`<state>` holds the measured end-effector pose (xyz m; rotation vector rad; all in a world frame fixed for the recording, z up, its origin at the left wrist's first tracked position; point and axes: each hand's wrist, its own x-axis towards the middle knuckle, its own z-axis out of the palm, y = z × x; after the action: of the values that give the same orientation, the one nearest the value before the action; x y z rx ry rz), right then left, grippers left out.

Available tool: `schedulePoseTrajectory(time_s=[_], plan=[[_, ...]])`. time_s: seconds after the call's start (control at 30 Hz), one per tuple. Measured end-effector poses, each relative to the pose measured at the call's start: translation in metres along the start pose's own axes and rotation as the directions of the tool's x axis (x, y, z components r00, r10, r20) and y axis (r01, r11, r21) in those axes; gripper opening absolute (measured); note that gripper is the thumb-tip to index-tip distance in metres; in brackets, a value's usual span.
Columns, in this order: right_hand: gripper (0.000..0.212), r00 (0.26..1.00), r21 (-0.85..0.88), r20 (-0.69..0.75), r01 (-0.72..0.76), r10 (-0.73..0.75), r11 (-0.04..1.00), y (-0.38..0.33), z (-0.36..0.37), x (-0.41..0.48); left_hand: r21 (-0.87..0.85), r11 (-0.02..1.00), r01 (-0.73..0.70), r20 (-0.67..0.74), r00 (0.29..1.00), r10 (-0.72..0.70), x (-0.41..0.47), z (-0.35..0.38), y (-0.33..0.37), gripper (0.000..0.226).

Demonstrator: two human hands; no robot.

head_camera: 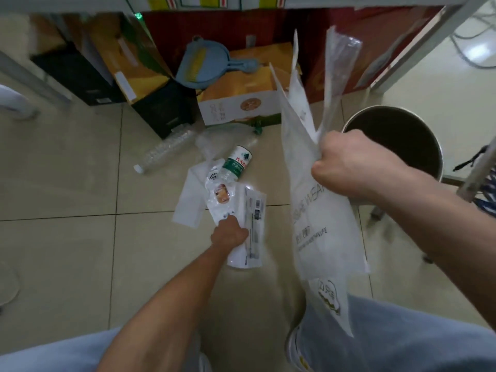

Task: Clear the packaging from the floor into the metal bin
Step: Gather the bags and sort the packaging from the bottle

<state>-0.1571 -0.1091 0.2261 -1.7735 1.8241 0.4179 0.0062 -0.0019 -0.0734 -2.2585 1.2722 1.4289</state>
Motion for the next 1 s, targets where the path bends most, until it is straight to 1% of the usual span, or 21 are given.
schedulePoseTrajectory(time_s=[0.07, 0.1, 0.13, 0.2, 0.23, 0.3, 0.37, 0.43, 0.5, 0.57, 0.63, 0.7, 0.8, 0.87, 0.93, 0.97, 1.0], plan=[[0.032, 0.999, 0.017, 0.036, 0.009, -0.009, 1.000, 0.001, 0.001, -0.001, -0.002, 0.996, -0.091, -0.014, 0.996, 0.091, -0.014, -0.026, 0.012, 0.045], [0.034, 0.999, 0.024, 0.051, 0.015, -0.016, 1.000, 0.001, 0.001, -0.003, -0.011, 0.990, -0.140, -0.018, 0.990, 0.139, -0.022, -0.039, 0.020, 0.038], [0.034, 0.998, 0.031, 0.064, 0.018, -0.020, 0.999, 0.000, 0.000, -0.005, -0.043, 0.982, -0.184, -0.018, 0.983, 0.183, -0.033, -0.052, 0.030, 0.031], [0.031, 0.996, 0.059, 0.082, 0.024, -0.028, 0.998, -0.001, -0.001, -0.011, -0.150, 0.957, -0.248, -0.028, 0.969, 0.247, -0.058, -0.075, 0.052, 0.025], [0.028, 0.996, 0.086, 0.086, 0.024, -0.031, 0.996, -0.002, -0.001, -0.012, -0.197, 0.941, -0.274, -0.047, 0.962, 0.270, -0.071, -0.086, 0.065, 0.024], [0.027, 0.995, 0.149, 0.098, 0.016, -0.031, 0.989, -0.002, -0.003, -0.017, -0.238, 0.904, -0.355, -0.110, 0.935, 0.338, -0.102, -0.103, 0.091, 0.027], [0.027, 0.991, 0.214, 0.133, 0.000, -0.029, 0.977, -0.003, -0.004, -0.022, -0.242, 0.857, -0.456, -0.137, 0.890, 0.435, -0.134, -0.116, 0.116, 0.030], [0.027, 0.979, 0.276, 0.197, -0.010, -0.046, 0.961, -0.004, -0.006, -0.027, -0.218, 0.818, -0.533, -0.126, 0.846, 0.518, -0.158, -0.124, 0.132, 0.020], [0.027, 0.968, 0.340, 0.236, -0.005, -0.080, 0.940, -0.003, -0.007, -0.031, -0.160, 0.796, -0.584, -0.147, 0.812, 0.565, -0.175, -0.130, 0.136, 0.019], [0.024, 0.964, 0.438, 0.239, -0.003, -0.113, 0.899, -0.002, -0.007, -0.034, -0.164, 0.780, -0.604, -0.139, 0.797, 0.588, -0.185, -0.137, 0.133, 0.021], [0.022, 0.962, 0.506, 0.241, -0.010, -0.130, 0.863, -0.001, -0.006, -0.036, -0.184, 0.773, -0.607, -0.075, 0.793, 0.605, -0.190, -0.144, 0.128, 0.019], [0.023, 0.970, 0.520, 0.211, -0.005, -0.122, 0.854, -0.001, -0.004, -0.037, -0.238, 0.770, -0.591, 0.000, 0.793, 0.609, -0.191, -0.149, 0.128, 0.023], [0.026, 0.989, 0.511, 0.109, 0.030, -0.100, 0.859, 0.002, -0.005, -0.030, -0.348, 0.751, -0.562, 0.079, 0.780, 0.620, -0.189, -0.151, 0.135, 0.028], [0.025, 0.996, 0.482, 0.040, 0.053, -0.083, 0.874, 0.003, -0.006, -0.025, -0.376, 0.740, -0.558, 0.099, 0.770, 0.631, -0.186, -0.155, 0.139, 0.037], [0.015, 0.998, 0.450, -0.003, 0.064, -0.070, 0.890, 0.003, -0.006, -0.019, -0.372, 0.752, -0.544, 0.122, 0.775, 0.620, -0.179, -0.159, 0.140, 0.051], [0.007, 0.997, 0.418, -0.018, 0.072, -0.070, 0.906, 0.003, -0.005, -0.016, -0.379, 0.764, -0.522, 0.163, 0.775, 0.611, -0.174, -0.162, 0.138, 0.054], [0.010, 0.998, 0.380, -0.027, 0.063, -0.056, 0.923, 0.003, -0.004, -0.013, -0.406, 0.775, -0.484, 0.227, 0.768, 0.599, -0.167, -0.163, 0.134, 0.052]])
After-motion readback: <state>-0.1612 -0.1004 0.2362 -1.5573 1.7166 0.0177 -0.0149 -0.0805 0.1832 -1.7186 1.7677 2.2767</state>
